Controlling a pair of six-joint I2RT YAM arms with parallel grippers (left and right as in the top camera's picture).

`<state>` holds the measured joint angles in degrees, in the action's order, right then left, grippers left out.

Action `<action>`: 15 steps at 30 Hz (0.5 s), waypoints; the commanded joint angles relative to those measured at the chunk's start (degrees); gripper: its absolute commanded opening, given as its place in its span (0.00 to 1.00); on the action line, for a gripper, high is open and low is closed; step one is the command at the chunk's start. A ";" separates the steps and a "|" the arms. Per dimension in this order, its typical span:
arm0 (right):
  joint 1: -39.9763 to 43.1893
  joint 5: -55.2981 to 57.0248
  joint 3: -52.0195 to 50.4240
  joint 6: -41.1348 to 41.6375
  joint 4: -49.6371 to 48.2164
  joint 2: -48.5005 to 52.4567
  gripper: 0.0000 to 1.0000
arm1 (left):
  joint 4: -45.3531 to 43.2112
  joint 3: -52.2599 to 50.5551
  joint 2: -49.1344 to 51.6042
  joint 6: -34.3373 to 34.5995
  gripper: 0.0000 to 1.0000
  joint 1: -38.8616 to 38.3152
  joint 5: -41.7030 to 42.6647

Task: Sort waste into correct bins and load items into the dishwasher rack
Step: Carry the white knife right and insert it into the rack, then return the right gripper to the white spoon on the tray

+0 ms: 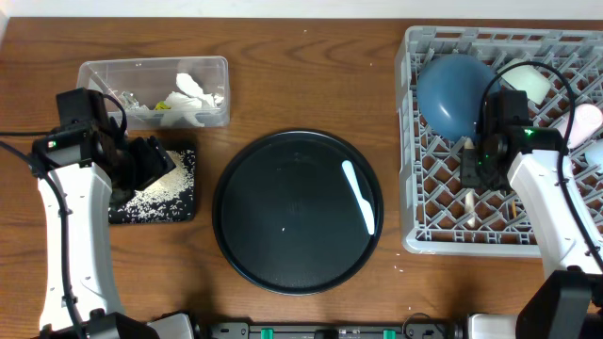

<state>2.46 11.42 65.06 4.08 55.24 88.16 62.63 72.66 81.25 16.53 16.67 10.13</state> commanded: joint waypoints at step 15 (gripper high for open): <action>-2.16 -24.57 9.33 -5.29 -1.88 -2.12 0.52 | 0.13 -0.35 -0.02 0.31 0.81 0.13 -0.13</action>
<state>1.80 -0.64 70.15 2.00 53.84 88.07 62.65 72.66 81.28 16.53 16.67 10.13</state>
